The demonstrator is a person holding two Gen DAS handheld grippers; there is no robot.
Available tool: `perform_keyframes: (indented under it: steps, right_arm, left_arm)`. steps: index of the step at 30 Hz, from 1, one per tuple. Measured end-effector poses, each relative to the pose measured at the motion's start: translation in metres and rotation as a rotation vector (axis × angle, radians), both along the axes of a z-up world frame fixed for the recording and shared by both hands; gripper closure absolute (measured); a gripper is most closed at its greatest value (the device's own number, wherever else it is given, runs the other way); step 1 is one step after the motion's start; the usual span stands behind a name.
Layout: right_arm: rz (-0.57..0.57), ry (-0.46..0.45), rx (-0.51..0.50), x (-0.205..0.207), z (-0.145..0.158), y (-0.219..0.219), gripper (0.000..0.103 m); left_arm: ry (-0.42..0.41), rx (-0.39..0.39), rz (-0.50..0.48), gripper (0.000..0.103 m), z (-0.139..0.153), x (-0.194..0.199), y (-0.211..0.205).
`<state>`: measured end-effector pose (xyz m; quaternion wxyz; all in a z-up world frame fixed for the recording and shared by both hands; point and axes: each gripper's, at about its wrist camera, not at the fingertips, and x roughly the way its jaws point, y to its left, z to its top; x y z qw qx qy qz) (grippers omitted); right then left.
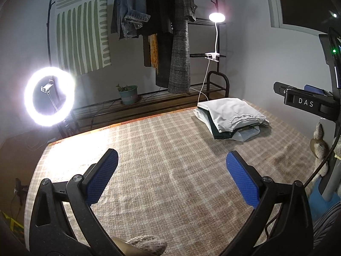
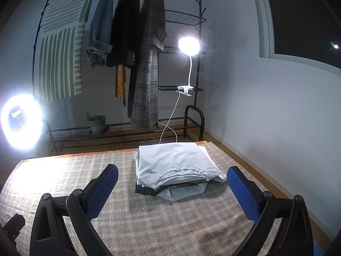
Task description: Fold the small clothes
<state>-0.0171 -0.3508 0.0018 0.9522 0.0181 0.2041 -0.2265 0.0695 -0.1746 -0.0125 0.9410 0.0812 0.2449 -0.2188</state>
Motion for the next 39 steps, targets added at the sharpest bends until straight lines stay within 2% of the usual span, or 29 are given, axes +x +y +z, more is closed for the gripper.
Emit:
perform_keyframes:
  steps: [39]
  right_arm:
    - [-0.014,0.003,0.001,-0.003,-0.0038,0.0003,0.0]
  left_arm:
    - [-0.02,0.008,0.01,0.0,0.0058,-0.0038,-0.0018]
